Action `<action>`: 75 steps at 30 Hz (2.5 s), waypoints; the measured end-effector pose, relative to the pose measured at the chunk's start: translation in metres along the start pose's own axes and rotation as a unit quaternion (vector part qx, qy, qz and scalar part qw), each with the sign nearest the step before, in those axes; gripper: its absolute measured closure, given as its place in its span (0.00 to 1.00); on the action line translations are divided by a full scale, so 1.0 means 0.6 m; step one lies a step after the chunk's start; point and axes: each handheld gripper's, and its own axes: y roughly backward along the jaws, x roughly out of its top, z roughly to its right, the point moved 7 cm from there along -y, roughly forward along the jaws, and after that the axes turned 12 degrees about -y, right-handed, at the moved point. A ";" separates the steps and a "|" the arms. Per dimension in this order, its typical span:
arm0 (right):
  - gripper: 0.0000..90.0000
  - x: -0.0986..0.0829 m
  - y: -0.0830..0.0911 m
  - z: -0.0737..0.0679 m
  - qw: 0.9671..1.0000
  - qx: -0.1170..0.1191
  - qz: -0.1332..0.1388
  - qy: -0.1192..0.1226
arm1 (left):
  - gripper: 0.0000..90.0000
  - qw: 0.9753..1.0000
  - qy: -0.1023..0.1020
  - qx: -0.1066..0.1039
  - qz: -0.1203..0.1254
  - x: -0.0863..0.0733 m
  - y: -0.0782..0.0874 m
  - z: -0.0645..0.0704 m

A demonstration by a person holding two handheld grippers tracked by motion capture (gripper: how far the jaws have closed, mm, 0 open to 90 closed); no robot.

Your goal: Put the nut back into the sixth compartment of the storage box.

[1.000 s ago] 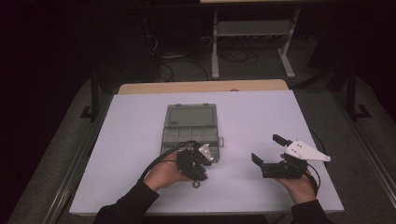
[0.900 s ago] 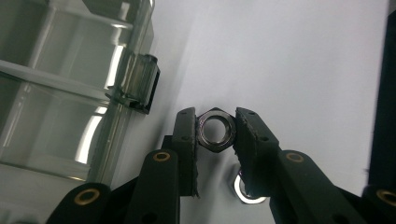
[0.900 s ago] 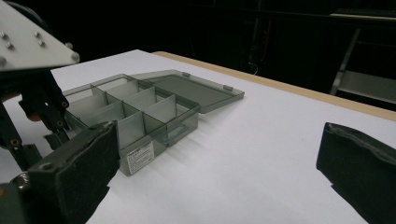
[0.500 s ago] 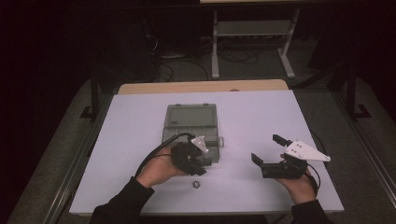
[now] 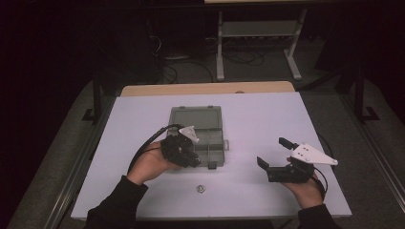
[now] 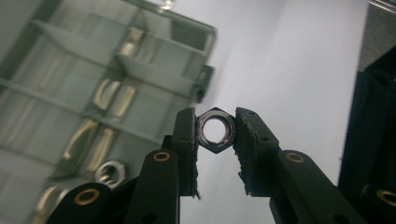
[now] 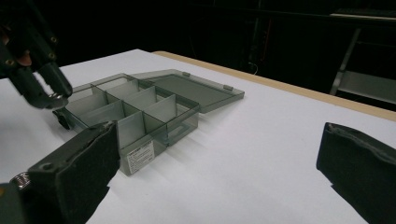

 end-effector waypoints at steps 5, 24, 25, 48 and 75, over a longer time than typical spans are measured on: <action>0.00 -0.001 0.000 0.000 1.000 -0.001 -0.002 0.001 | 0.78 1.000 0.025 0.017 0.002 -0.014 0.011 -0.021; 0.00 0.000 0.000 0.001 1.000 -0.001 -0.001 0.000 | 0.78 0.997 0.048 0.059 -0.023 -0.047 -0.009 -0.067; 0.00 0.000 0.000 0.001 1.000 -0.001 -0.001 -0.001 | 0.78 0.997 0.049 0.061 -0.024 -0.047 -0.009 -0.068; 0.00 -0.001 0.000 0.001 1.000 -0.001 -0.002 0.000 | 0.57 0.997 0.048 0.059 -0.016 -0.049 -0.024 -0.071; 0.00 0.000 -0.001 0.002 1.000 -0.001 -0.001 0.003 | 0.03 0.999 0.035 0.027 0.002 -0.019 -0.011 -0.010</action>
